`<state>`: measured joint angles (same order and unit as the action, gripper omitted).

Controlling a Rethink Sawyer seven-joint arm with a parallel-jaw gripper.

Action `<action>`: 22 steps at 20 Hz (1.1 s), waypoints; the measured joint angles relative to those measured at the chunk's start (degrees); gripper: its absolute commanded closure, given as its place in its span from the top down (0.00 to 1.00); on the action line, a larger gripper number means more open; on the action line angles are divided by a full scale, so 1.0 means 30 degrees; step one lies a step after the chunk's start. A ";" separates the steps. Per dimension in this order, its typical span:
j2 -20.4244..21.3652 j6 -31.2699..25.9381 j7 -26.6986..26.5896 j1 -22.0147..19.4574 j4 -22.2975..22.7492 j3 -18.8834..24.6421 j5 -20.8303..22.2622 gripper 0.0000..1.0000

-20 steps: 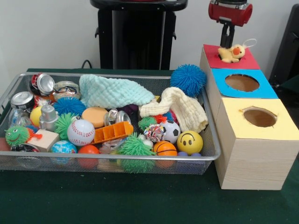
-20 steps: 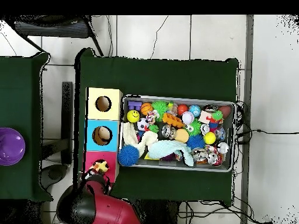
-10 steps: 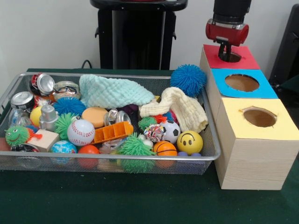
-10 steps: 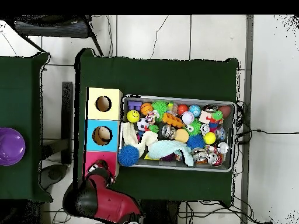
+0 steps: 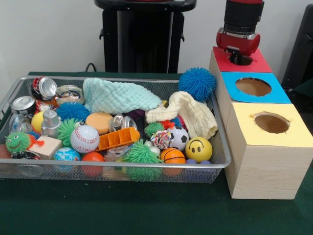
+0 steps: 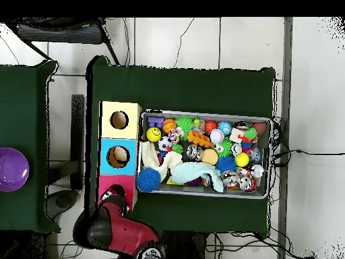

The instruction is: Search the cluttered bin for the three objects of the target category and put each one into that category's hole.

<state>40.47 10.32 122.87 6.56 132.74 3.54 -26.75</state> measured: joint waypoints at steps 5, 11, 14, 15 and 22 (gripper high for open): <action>0.0379 -0.0239 0.0000 0.0461 0.0003 -0.0265 -0.0330 0.00; 0.1210 -0.2121 0.0000 0.2549 -0.0234 -0.1998 -0.1074 0.00; 0.1835 -0.3726 0.0000 0.3732 -0.0800 -0.3153 -0.1078 0.00; 0.2004 -0.4464 0.0000 0.4107 -0.1120 -0.3622 -0.1074 0.00; 0.2171 -0.6998 0.0000 0.4991 -0.2870 -0.5676 -0.0787 0.00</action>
<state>46.98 -10.67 122.87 21.53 124.13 -13.49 -29.11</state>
